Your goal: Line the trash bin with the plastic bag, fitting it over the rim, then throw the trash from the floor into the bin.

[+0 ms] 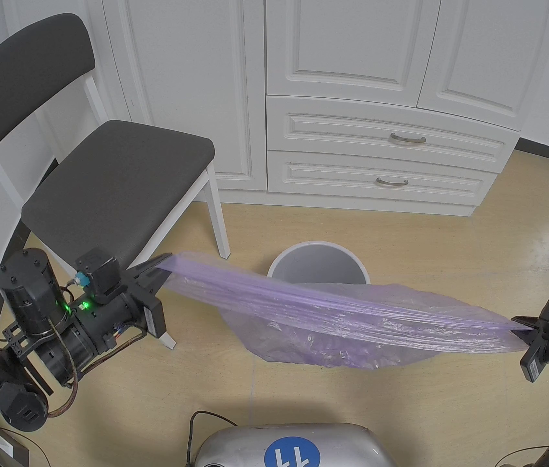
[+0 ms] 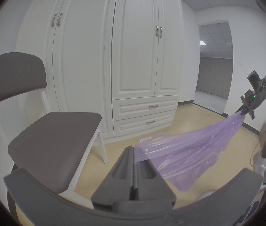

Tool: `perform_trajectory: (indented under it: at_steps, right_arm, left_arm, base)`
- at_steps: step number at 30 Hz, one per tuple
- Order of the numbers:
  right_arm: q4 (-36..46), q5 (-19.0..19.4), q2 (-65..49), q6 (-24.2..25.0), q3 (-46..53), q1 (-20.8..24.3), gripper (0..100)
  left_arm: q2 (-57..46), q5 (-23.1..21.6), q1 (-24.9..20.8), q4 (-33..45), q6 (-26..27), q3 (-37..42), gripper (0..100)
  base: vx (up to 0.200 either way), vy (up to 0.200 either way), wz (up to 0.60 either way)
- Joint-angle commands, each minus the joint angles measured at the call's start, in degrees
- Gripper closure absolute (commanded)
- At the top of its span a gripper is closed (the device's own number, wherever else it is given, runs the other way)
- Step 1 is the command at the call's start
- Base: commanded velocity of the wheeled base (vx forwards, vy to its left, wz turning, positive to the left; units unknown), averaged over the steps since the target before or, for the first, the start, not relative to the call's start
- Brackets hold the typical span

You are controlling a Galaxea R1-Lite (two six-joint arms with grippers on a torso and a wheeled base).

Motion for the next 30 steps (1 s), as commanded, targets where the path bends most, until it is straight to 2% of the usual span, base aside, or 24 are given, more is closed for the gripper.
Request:
perform_trajectory:
  at_steps: [1, 3, 4, 8, 9, 10, 11, 12, 15, 18, 19, 20, 21, 23, 26, 30]
  right_arm:
    - [-0.81, 3.24, 4.98, 0.08, -2.07, 2.34, 100]
    - [-0.81, 3.24, 4.98, 0.08, -2.07, 2.34, 100]
    - [-6.17, 4.12, 13.68, 0.7, -4.53, 2.7, 100]
    - [-19.26, 4.03, 21.41, 3.6, -3.12, 3.66, 100]
    - [-20.32, 4.03, 21.85, 4.13, -2.95, 3.84, 100]
    - [-25.68, 4.03, 24.4, 7.03, -2.33, 4.98, 100]
    - [-27.26, 3.94, 25.28, 7.9, -2.33, 5.42, 100]
    - [-33.5, 3.68, 28.71, 11.24, -2.24, 7.88, 100]
    - [-42.2, 3.59, 32.13, 15.29, -2.33, 10.43, 100]
    - [-50.64, 3.77, 35.91, 19.86, -2.77, 12.28, 100]
    - [-53.36, 3.94, 37.32, 21.53, -3.38, 13.16, 100]
    - [-53.36, 3.94, 37.32, 21.53, -3.38, 13.16, 100]
    - [-56.7, 3.94, 39.61, 24.52, -4.88, 14.21, 100]
    - [-60.13, 3.85, 42.07, 27.86, -6.29, 15.7, 100]
    - [-64.79, 3.77, 45.23, 30.23, -7.78, 17.55, 100]
    - [-72.26, 3.33, 50.86, 31.02, -10.15, 20.01, 100]
  left_arm:
    - [4.97, -0.94, -2.2, -0.14, 0.01, -5.63, 100]
    - [4.97, -0.94, -2.2, -0.14, 0.01, -5.63, 100]
    - [10.86, -1.03, -3.95, -0.58, -0.16, -11.34, 100]
    - [15.96, -0.94, -5.54, -4.01, -1.31, -15.29, 100]
    - [16.4, -0.94, -5.71, -4.36, -1.48, -15.47, 100]
    - [18.42, -0.94, -6.5, -6.65, -2.45, -16.52, 100]
    - [19.03, -0.85, -6.85, -7.26, -2.89, -16.96, 100]
    - [21.76, -0.68, -8.26, -9.55, -4.47, -18.63, 100]
    - [25.63, -0.24, -10.55, -10.95, -6.84, -22.59, 100]
    - [29.58, 2.4, -13.27, -11.22, -9.57, -28.65, 100]
    - [31.07, 4.86, -14.33, -11.3, -11.06, -31.91, 100]
    - [31.07, 4.86, -14.33, -11.3, -11.06, -31.91, 100]
    - [32.83, 8.73, -15.47, -11.22, -13.61, -36.65, 100]
    - [33.89, 11.63, -16.17, -11.22, -15.46, -39.55, 100]
    - [34.24, 12.24, -17.05, -11.22, -16.42, -40.34, 100]
    - [34.5, 12.6, -18.1, -11.22, -17.39, -41.31, 100]
  base:
    - [0.0, 0.0, 0.0]
    - [0.0, 0.0, 0.0]
    - [0.0, 0.0, 0.0]
    - [0.0, 0.0, 0.0]
    - [0.0, 0.0, 0.0]
    - [0.0, 0.0, 0.0]
    - [0.0, 0.0, 0.0]
    - [0.0, 0.0, 0.0]
    - [0.0, 0.0, 0.0]
    - [0.0, 0.0, 0.0]
    - [0.0, 0.0, 0.0]
    - [0.0, 0.0, 0.0]
    - [0.0, 0.0, 0.0]
    - [0.0, 0.0, 0.0]
    - [0.0, 0.0, 0.0]
    - [0.0, 0.0, 0.0]
